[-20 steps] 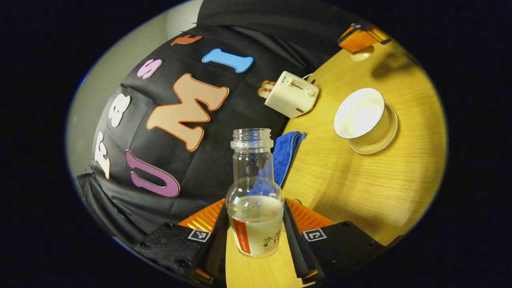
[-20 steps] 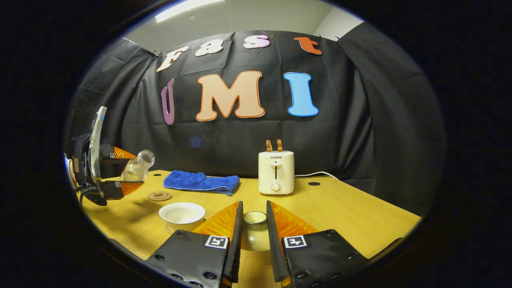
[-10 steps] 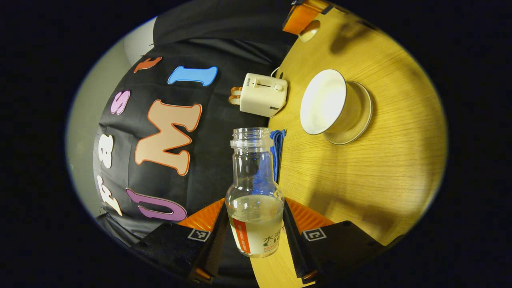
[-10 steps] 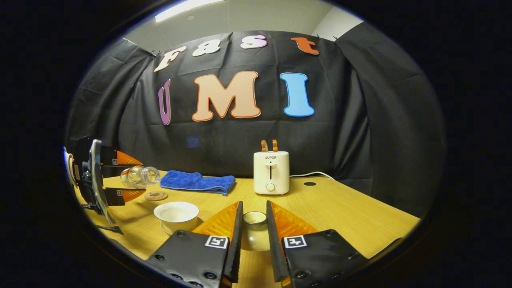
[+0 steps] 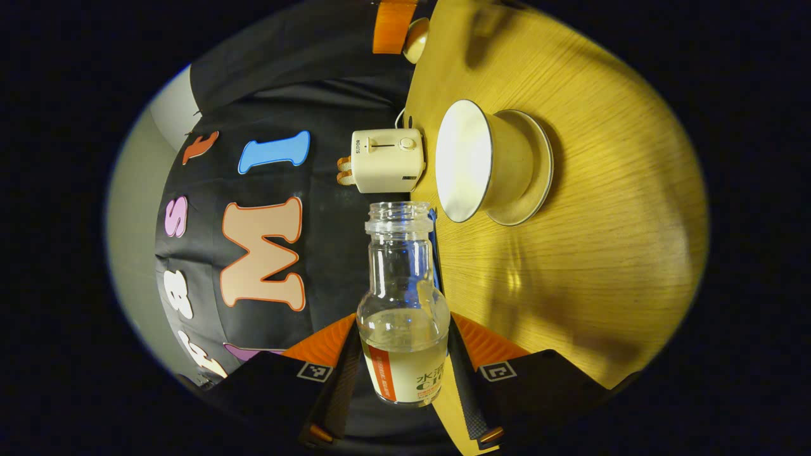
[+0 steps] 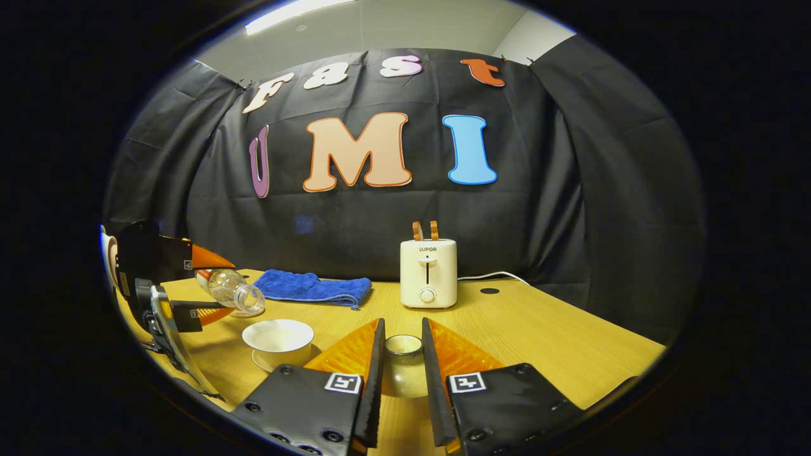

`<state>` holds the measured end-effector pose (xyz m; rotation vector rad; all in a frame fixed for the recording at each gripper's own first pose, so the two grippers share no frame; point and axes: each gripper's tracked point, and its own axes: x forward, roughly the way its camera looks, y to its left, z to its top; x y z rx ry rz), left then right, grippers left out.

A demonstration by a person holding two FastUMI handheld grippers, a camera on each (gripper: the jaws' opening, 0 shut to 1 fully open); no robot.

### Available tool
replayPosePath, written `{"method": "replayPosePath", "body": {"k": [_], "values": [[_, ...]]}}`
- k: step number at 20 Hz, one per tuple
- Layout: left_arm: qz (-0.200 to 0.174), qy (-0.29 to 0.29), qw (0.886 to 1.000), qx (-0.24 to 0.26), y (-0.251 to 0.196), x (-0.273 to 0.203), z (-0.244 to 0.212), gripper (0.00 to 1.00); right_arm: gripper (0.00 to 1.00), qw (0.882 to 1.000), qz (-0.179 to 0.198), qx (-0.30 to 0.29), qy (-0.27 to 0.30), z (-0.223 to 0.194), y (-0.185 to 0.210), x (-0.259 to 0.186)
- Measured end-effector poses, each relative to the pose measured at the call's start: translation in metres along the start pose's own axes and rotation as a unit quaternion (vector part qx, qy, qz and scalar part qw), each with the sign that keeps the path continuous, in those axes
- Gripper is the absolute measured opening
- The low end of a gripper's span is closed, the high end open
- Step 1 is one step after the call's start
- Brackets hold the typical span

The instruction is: Open the teacup lid with one hand, grasp the water bottle and pour water into the teacup with the other hand; after pouring, place the water bottle on the coaster and then close the teacup lid.

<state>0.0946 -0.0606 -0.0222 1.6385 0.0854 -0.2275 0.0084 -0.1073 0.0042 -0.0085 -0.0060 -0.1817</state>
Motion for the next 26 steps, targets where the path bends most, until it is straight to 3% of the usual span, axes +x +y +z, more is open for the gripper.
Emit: {"method": "replayPosePath", "body": {"k": [13,26], "values": [[0.021,0.009,0.995,0.099,0.027,0.0,0.0,0.69,0.36,1.0,-0.003,0.0,-0.001,-0.001,-0.001,0.001],[0.049,0.005,0.988,0.144,0.06,-0.003,0.004,0.68,0.36,1.0,-0.005,0.0,0.0,-0.001,-0.002,0.0]]}}
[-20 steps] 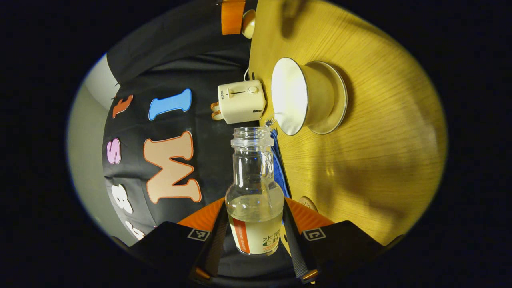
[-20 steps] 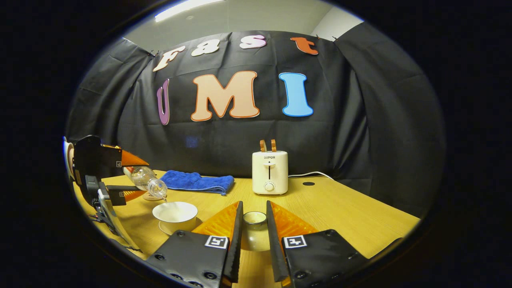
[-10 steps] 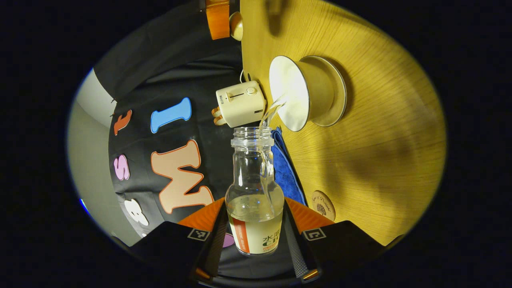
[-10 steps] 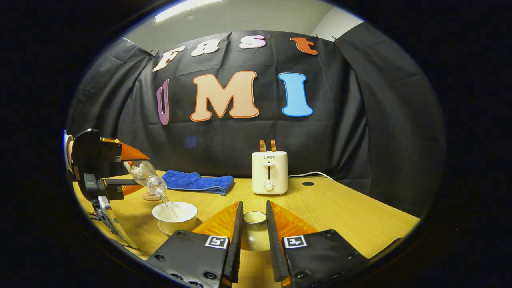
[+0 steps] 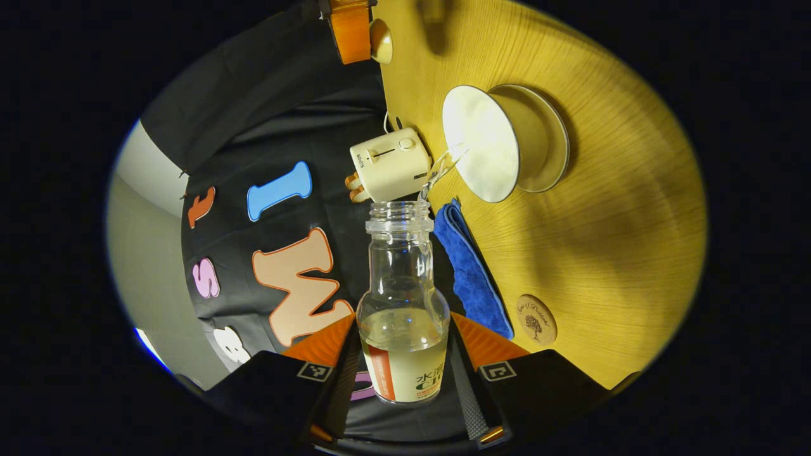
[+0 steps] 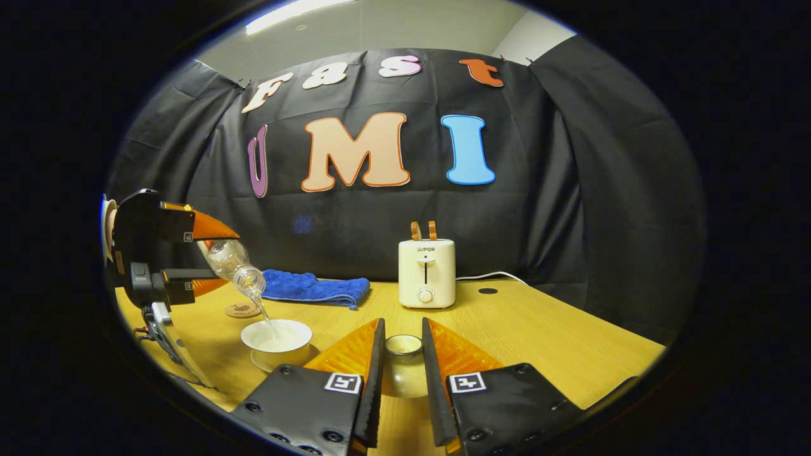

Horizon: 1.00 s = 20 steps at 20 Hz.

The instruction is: Open the teacup lid with one hand, grasp the water bottle and pour water into the teacup with the other hand; after pouring, place the water bottle on the coaster and then close the teacup lid.

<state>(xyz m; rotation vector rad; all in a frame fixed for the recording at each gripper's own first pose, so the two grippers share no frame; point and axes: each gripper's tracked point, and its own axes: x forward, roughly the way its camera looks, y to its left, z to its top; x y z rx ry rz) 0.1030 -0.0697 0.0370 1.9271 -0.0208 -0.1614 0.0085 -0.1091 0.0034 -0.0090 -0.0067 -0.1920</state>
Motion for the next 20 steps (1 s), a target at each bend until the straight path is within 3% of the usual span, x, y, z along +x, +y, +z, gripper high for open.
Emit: {"method": "replayPosePath", "body": {"k": [14,17,20], "values": [[0.012,-0.002,0.999,0.038,0.012,0.004,0.003,0.69,0.36,1.0,-0.002,0.0,0.0,0.0,-0.001,0.0],[0.001,-0.001,1.0,0.028,0.004,0.004,0.001,0.69,0.36,1.0,-0.002,0.0,0.0,0.0,-0.001,0.0],[-0.019,-0.007,1.0,-0.019,-0.007,0.007,0.002,0.67,0.36,1.0,-0.002,0.0,0.0,0.0,-0.001,0.0]]}}
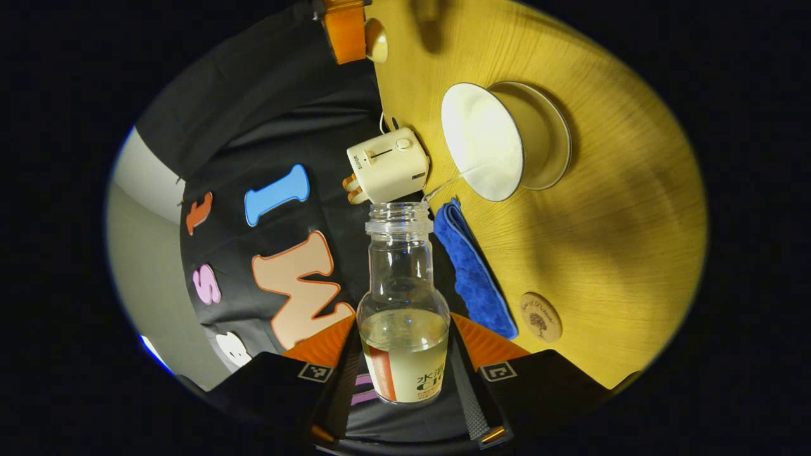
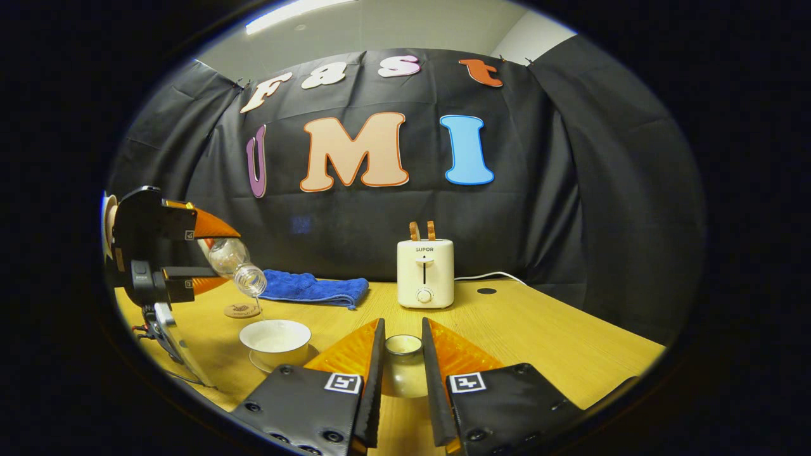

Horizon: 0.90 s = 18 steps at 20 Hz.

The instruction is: Open the teacup lid with one hand, grasp the water bottle and pour water into the teacup with the other hand; after pouring, place the water bottle on the coaster and then close the teacup lid.

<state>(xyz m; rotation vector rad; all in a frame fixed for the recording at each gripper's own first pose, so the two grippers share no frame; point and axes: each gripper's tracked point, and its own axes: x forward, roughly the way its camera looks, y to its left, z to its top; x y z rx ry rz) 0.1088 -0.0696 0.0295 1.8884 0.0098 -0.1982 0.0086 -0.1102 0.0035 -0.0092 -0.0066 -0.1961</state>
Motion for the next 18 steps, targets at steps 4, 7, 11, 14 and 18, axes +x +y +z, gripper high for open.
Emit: {"method": "replayPosePath", "body": {"k": [4,7,11,14,18], "values": [[-0.025,-0.01,0.994,-0.101,-0.021,0.001,0.003,0.67,0.36,1.0,-0.001,0.0,-0.001,0.0,0.0,0.0],[-0.046,-0.013,0.974,-0.224,-0.035,0.0,0.007,0.68,0.36,1.0,-0.001,0.0,-0.001,0.0,0.0,-0.001],[-0.043,-0.019,0.923,-0.381,-0.041,-0.003,0.005,0.68,0.36,1.0,-0.001,0.0,-0.001,0.0,0.0,-0.001],[-0.023,-0.007,0.877,-0.479,-0.039,-0.001,-0.01,0.68,0.36,1.0,0.005,0.0,0.0,0.001,0.002,0.0],[0.03,0.01,0.816,-0.578,-0.033,0.003,-0.046,0.68,0.36,1.0,0.005,0.0,-0.001,0.001,0.002,-0.001]]}}
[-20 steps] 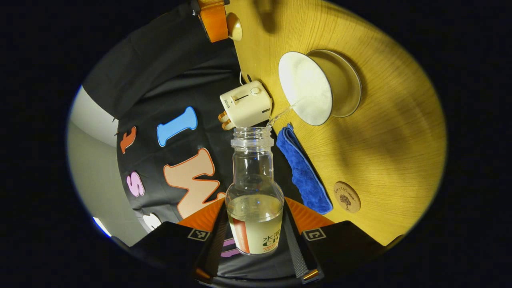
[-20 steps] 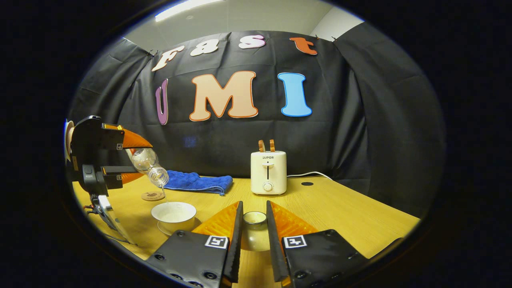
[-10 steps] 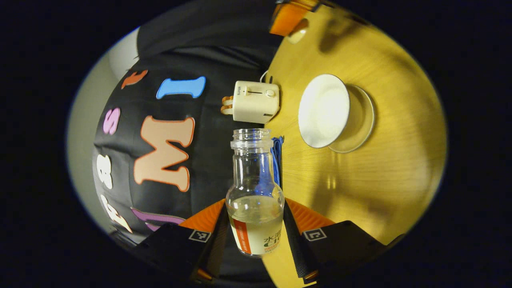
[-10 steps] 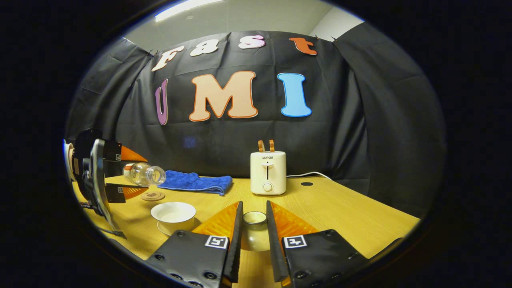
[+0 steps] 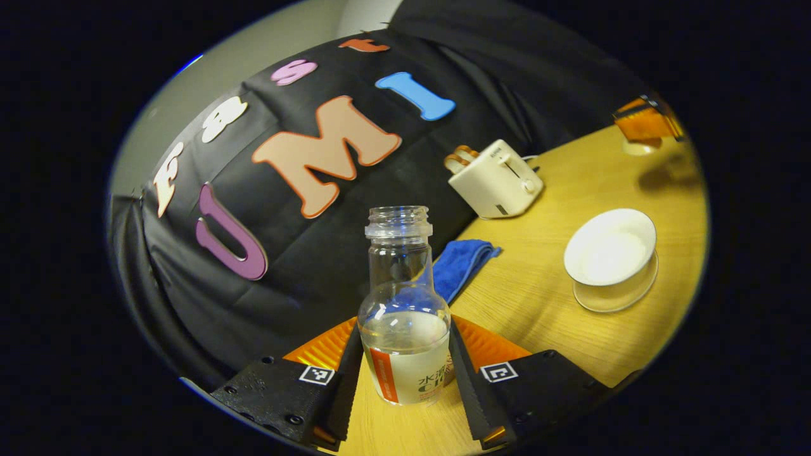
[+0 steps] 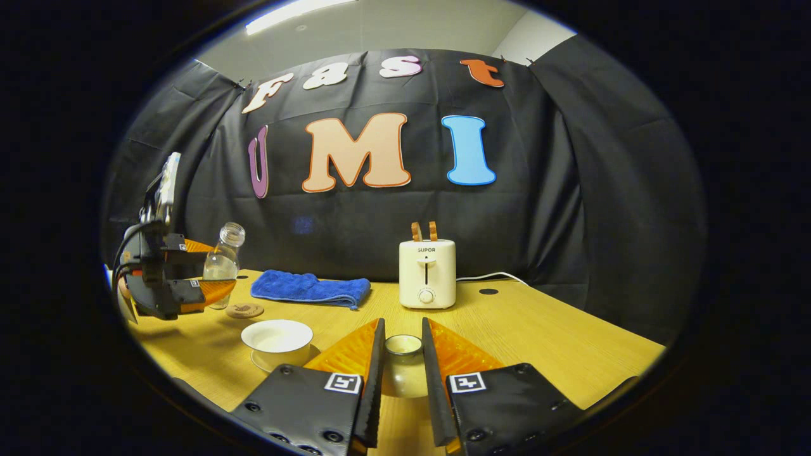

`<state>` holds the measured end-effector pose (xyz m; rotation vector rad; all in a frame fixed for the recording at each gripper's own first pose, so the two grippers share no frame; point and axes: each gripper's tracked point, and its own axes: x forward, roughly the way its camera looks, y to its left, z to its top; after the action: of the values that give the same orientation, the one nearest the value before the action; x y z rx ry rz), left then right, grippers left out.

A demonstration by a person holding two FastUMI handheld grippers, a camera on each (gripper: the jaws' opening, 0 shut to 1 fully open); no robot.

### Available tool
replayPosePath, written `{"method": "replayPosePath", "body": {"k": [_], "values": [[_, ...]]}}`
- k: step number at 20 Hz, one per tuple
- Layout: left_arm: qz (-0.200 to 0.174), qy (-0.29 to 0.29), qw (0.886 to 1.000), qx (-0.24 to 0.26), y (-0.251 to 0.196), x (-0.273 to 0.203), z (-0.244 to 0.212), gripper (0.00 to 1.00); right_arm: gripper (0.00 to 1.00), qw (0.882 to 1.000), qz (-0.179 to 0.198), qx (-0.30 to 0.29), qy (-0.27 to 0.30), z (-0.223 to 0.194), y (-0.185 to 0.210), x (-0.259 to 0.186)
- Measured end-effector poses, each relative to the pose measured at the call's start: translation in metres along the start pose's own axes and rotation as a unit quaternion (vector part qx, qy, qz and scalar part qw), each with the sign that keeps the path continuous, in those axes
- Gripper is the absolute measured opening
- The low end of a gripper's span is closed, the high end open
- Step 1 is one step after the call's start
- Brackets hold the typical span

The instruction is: Open the teacup lid with one hand, grasp the water bottle and pour water into the teacup with the other hand; after pouring, place the water bottle on the coaster and then close the teacup lid.

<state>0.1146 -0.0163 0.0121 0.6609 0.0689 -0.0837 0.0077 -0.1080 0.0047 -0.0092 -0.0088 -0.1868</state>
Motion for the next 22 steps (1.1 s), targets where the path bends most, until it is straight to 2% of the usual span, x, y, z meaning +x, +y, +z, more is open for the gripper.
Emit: {"method": "replayPosePath", "body": {"k": [3,6,7,10,13,18,22], "values": [[0.013,0.0,0.996,-0.093,0.014,0.009,-0.011,0.68,0.36,1.0,-0.001,0.0,0.0,-0.001,-0.001,0.0],[0.037,-0.024,0.99,-0.138,0.032,0.015,-0.01,0.67,0.36,1.0,-0.002,0.0,0.0,0.0,-0.001,0.0],[0.039,-0.029,0.987,-0.153,0.034,0.018,-0.01,0.65,0.36,1.0,-0.002,0.0,0.0,-0.001,-0.001,0.0],[0.046,-0.031,0.978,-0.2,0.038,0.022,-0.019,0.68,0.36,1.0,-0.003,0.0,0.0,0.0,-0.001,0.0],[0.051,-0.027,0.974,-0.219,0.04,0.029,-0.027,0.67,0.36,1.0,-0.004,0.0,0.0,0.0,-0.001,0.0],[0.037,-0.017,0.968,-0.248,0.028,0.047,-0.036,0.68,0.36,1.0,-0.005,0.0,0.0,0.0,-0.002,0.0],[0.034,-0.017,0.959,-0.281,0.028,0.059,-0.037,0.68,0.36,1.0,-0.005,0.0,0.0,0.0,-0.001,0.0]]}}
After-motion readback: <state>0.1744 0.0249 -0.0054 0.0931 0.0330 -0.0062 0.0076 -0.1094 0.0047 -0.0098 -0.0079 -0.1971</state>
